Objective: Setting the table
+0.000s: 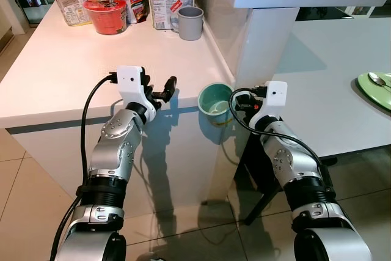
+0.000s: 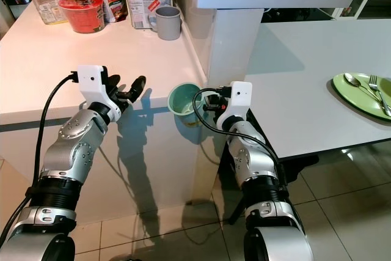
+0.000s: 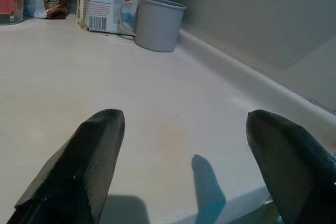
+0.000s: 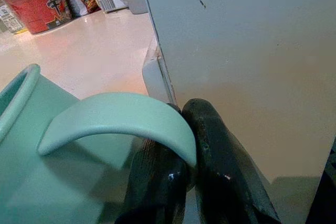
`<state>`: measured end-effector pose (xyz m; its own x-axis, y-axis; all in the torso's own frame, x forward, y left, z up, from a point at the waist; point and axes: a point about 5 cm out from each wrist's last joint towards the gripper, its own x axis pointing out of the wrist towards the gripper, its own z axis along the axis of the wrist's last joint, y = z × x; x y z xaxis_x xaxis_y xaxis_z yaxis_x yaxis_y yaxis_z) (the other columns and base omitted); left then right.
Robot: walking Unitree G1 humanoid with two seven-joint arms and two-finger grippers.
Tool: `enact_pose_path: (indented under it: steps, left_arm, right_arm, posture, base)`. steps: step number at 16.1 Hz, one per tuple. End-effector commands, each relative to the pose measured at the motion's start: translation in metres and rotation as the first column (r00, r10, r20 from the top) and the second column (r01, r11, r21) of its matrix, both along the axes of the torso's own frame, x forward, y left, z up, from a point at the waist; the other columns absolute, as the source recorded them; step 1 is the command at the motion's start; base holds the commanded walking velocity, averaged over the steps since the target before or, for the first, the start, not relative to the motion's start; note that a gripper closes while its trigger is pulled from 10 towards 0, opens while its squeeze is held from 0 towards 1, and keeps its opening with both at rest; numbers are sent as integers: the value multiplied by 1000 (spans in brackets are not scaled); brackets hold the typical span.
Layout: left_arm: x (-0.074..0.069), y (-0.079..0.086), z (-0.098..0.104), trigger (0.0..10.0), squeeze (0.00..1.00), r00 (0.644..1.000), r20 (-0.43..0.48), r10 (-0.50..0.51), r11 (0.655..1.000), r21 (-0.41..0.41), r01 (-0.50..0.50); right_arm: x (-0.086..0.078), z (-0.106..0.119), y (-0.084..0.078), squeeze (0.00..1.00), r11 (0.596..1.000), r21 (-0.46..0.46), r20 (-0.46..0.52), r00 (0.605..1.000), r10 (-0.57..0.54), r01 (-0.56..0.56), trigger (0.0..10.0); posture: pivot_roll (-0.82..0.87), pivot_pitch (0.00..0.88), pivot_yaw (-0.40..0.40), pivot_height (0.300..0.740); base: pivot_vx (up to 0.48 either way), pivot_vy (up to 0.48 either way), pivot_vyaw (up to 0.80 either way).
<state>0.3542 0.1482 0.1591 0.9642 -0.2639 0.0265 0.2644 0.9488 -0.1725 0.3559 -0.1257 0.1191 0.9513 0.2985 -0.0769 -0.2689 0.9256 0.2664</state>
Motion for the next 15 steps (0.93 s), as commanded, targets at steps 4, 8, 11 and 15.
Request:
enact_pose_path:
  steps: [4, 8, 11, 15]
  left_arm:
    - [-16, 18, -9, 10000, 0, 999, 16, 30, 999, -39, -29]
    - [-50, 35, -32, 10000, 0, 1000, 1, 29, 997, -73, -28]
    - [-80, 47, -57, 10000, 0, 997, -54, 57, 991, -114, -63]
    - [-105, 38, -83, 10000, 0, 988, -135, 69, 989, -119, -86]
  right_arm:
    - [-16, -9, -22, 0, 986, -164, 68, 998, 10, 1, 10000]
    - [-45, -21, -48, 0, 968, -249, 127, 992, 17, 15, 10000]
    - [-70, -34, -69, 0, 966, -252, 123, 992, -27, 57, 10000]
    - [-74, -37, -71, 0, 966, -250, 100, 994, -44, 68, 10000]
  posture:
    - [28, 0, -45, 740]
    - [48, 0, -50, 740]
    - [49, 0, -62, 740]
    - [57, 0, -77, 740]
  base:
    - [0, 0, 0]
    - [0, 0, 0]
    - [0, 0, 0]
    - [0, 0, 0]
